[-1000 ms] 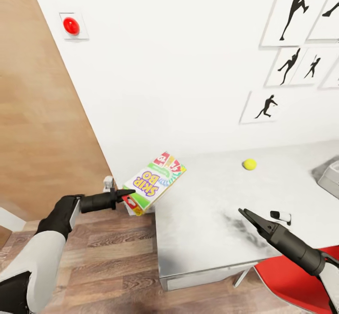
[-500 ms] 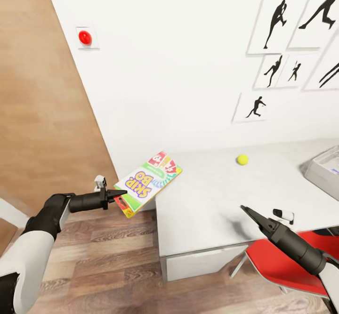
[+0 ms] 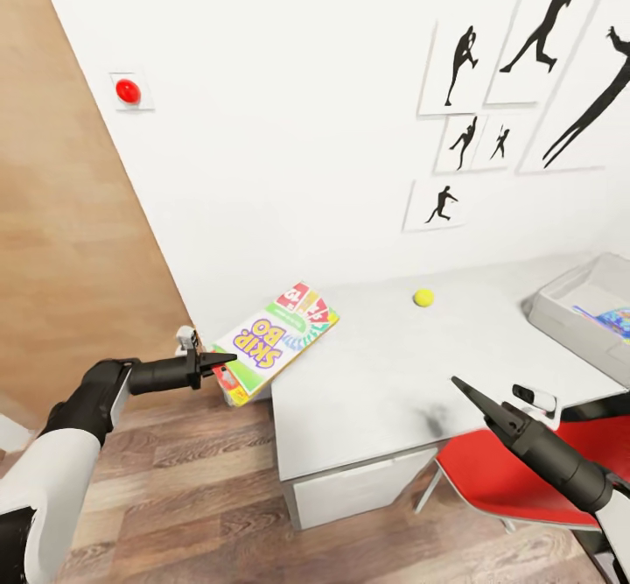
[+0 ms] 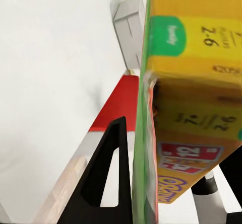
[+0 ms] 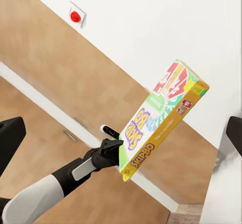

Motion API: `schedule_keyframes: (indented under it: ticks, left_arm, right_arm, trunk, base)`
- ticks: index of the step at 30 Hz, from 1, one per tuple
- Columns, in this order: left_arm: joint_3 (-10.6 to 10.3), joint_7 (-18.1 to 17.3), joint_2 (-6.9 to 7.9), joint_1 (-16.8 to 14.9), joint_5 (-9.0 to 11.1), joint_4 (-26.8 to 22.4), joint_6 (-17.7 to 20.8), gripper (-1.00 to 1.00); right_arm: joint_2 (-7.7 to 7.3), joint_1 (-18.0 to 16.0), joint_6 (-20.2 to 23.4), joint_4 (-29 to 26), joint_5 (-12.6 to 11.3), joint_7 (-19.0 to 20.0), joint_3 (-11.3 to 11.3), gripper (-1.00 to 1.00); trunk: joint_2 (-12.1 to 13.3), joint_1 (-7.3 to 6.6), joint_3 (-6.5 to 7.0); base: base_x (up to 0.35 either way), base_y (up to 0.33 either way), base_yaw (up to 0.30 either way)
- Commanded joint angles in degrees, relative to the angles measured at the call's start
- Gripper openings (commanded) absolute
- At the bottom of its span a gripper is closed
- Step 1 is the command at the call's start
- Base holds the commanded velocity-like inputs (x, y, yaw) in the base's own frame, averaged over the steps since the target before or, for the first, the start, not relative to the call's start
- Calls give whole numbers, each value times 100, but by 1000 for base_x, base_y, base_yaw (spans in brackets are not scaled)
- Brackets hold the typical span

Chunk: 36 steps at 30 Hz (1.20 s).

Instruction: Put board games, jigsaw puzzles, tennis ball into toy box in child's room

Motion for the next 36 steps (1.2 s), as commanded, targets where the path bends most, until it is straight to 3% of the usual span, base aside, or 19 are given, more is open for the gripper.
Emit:
schedule_keyframes:
  ticks: [1,11,33,36]
  left_arm:
    - [19,-46,0,-3,-62,-7,60,-100]
    - [26,-46,72,-3,-54,-8,60,-100]
    - [26,-46,75,-3,-53,-8,52,-100]
    - [21,-46,77,-3,-53,-8,51,-100]
  right_arm:
    - [-1,-5,36,0,-33,3,5,100]
    - [-2,-5,19,-7,-32,18,24,100]
    - [-1,-5,10,-8,-31,27,32,100]
    - [3,-5,10,-8,-32,27,37,100]
  trunk:
    - [36,-21,20]
    - [437,-240,283]
    - [1319,-724,869]
    - [1319,-724,895]
  base:
    - [0,0,-195]
    - [0,0,-176]
    - [0,0,-129]
    - [0,0,-125]
